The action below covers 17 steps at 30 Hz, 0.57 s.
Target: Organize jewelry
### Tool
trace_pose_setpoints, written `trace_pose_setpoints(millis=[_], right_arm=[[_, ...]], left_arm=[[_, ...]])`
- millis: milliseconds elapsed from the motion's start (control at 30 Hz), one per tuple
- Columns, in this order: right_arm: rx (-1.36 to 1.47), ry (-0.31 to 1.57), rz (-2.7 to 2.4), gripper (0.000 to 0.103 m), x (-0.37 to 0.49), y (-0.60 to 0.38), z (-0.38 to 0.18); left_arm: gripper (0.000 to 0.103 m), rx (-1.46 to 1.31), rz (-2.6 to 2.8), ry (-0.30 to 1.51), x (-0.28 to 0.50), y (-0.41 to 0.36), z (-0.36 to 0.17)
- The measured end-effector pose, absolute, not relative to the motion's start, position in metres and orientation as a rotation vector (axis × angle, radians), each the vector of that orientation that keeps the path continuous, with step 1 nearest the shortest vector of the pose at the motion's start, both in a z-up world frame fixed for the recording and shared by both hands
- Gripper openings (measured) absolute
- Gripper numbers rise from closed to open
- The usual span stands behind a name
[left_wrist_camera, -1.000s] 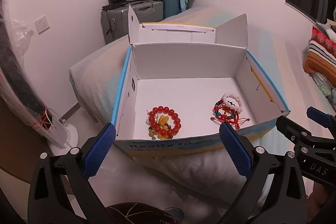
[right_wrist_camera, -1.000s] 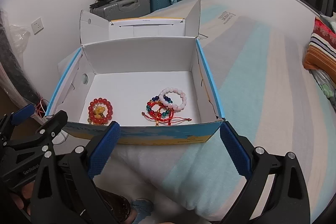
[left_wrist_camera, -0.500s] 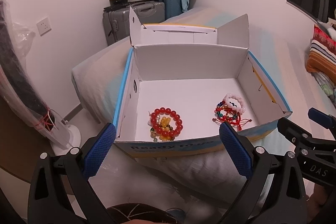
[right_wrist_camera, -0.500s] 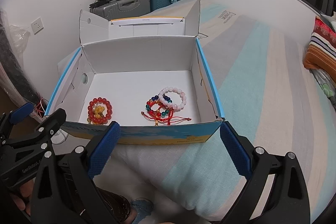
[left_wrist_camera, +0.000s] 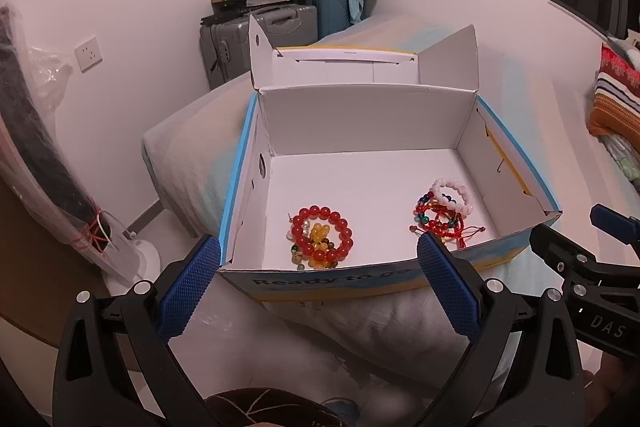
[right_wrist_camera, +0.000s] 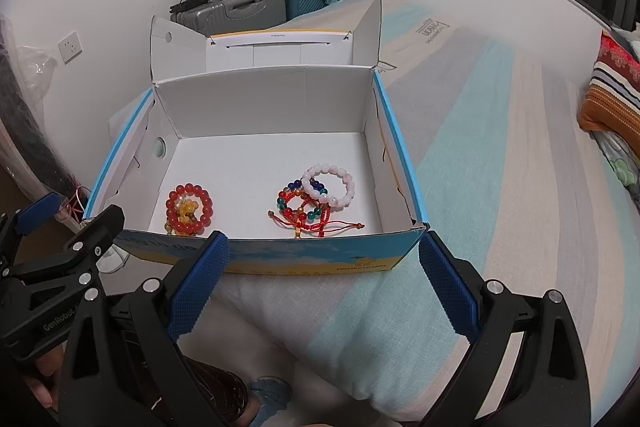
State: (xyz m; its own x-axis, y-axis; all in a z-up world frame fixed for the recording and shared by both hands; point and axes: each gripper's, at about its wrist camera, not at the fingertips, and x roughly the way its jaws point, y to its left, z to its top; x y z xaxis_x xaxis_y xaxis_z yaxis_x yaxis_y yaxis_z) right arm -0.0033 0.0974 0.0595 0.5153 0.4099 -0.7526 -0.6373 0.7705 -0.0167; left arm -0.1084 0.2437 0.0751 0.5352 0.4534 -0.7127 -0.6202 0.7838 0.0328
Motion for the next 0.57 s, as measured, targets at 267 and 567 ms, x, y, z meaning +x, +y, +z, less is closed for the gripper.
trace_pose_setpoints(millis=[267, 567], right_arm=[[-0.307, 0.812, 0.641, 0.092, -0.0028, 0.0966, 0.0599], [-0.307, 0.812, 0.643, 0.092, -0.0027, 0.0963, 0.0597]], left_arm=[[0.096, -0.243, 0.640, 0.773, -0.1089, 0.2428, 0.0757], [0.097, -0.254, 0.624, 0.778, -0.1087, 0.2406, 0.0756]])
